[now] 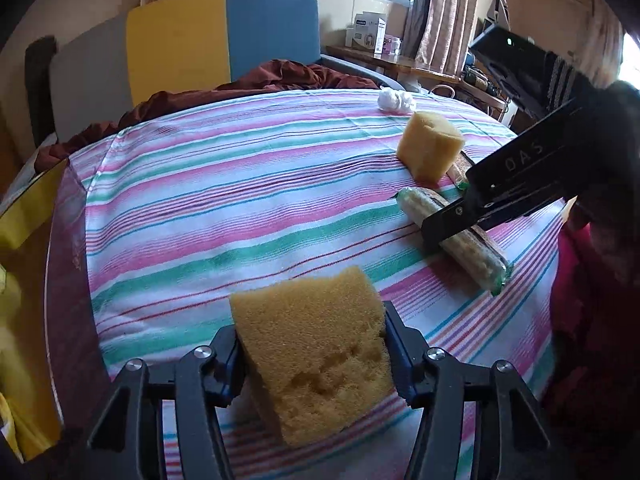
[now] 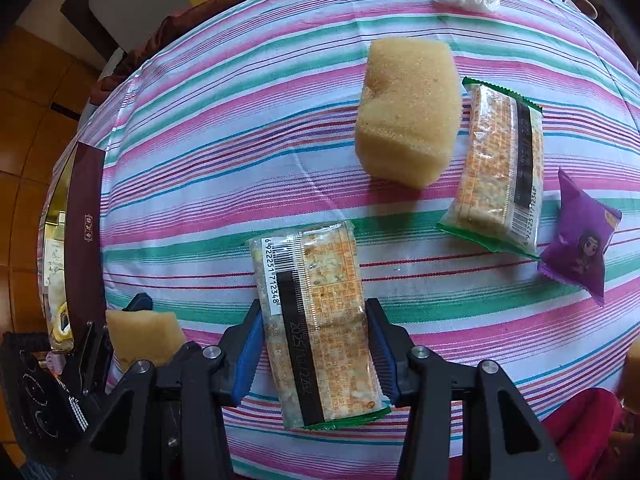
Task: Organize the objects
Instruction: 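Lower the yellow sponge into the gold tray and open the left tool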
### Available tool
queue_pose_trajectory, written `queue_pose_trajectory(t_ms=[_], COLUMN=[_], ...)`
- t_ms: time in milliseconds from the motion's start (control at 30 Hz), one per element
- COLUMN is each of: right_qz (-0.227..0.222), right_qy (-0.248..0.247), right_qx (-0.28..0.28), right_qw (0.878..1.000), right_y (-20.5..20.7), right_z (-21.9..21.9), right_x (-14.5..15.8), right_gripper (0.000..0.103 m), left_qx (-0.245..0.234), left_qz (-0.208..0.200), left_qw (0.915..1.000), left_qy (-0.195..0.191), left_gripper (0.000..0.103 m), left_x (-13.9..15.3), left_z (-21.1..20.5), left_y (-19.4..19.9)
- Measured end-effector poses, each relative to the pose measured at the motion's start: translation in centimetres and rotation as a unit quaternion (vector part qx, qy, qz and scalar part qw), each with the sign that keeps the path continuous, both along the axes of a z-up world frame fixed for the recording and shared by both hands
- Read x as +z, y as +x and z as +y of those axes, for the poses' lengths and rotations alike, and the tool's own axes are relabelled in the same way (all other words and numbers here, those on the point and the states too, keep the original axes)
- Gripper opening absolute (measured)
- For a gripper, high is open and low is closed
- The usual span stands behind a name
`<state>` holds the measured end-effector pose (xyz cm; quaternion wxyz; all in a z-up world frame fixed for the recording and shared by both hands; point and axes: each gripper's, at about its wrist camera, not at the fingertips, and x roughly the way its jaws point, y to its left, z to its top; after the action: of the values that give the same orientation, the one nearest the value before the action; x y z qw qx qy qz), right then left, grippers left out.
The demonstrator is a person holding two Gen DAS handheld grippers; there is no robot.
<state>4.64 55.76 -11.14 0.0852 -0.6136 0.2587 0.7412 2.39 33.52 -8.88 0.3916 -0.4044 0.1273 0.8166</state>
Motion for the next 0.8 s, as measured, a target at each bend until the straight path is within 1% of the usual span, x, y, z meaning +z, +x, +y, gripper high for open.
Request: queue_pose_trajectory(t_ms=[33,133,200,267,333,433,533,633,700,800], right_qz=[0.000,0.000,-0.001,-0.003,-0.004,-0.005,-0.005,-0.004,-0.003,-0.001], right_qy=[0.000,0.001,0.003,0.007,0.009,0.010,0.008,0.007,0.005,0.005], right_qx=[-0.001,-0.002,-0.002,-0.003,-0.005,-0.009,-0.013,-0.019,-0.022,-0.029], right_qw=[1.000,1.000,1.000,1.000,1.000,1.000,1.000,1.000,1.000,1.000], right_y=[0.1,-0.1,-0.3,-0.4,-0.5,-0.4,-0.4,-0.6,-0.6,-0.7], right_z=[0.1,0.1,0.0,0.0,-0.1,-0.1,0.1,0.1,0.2,0.2], right_x=[0.0,0.0,0.0,0.0,0.0,0.0,0.0,-0.1,-0.2,-0.2], right_gripper=[0.049,0.049,0.049,0.049,0.049,0.049,0.049,0.049,0.049,0.050], left_qx=[0.002,0.008,0.022,0.045,0.078,0.137,0.201,0.240,0.257,0.276], left_qz=[-0.005,0.017,0.025,0.026,0.015,-0.021,-0.051,-0.068,-0.080,-0.093], left_qw=[0.9999,0.9990,0.9975,0.9963,0.9949,0.9886,0.9771,0.9676,0.9625,0.9565], left_qy=[0.012,0.041,0.063,0.068,0.062,0.060,0.048,0.038,0.036,0.022], left_gripper=[0.058,0.058,0.059,0.060,0.060,0.060,0.060,0.060,0.060,0.060], left_x=[0.8,4.0,6.5,8.2,8.9,8.6,7.6,6.7,5.9,4.5], left_z=[-0.8,-3.4,-5.7,-8.1,-10.9,-15.5,-19.7,-22.7,-24.0,-25.2], left_y=[0.1,0.0,-1.0,-3.0,-5.6,-10.3,-14.2,-17.0,-18.6,-20.2])
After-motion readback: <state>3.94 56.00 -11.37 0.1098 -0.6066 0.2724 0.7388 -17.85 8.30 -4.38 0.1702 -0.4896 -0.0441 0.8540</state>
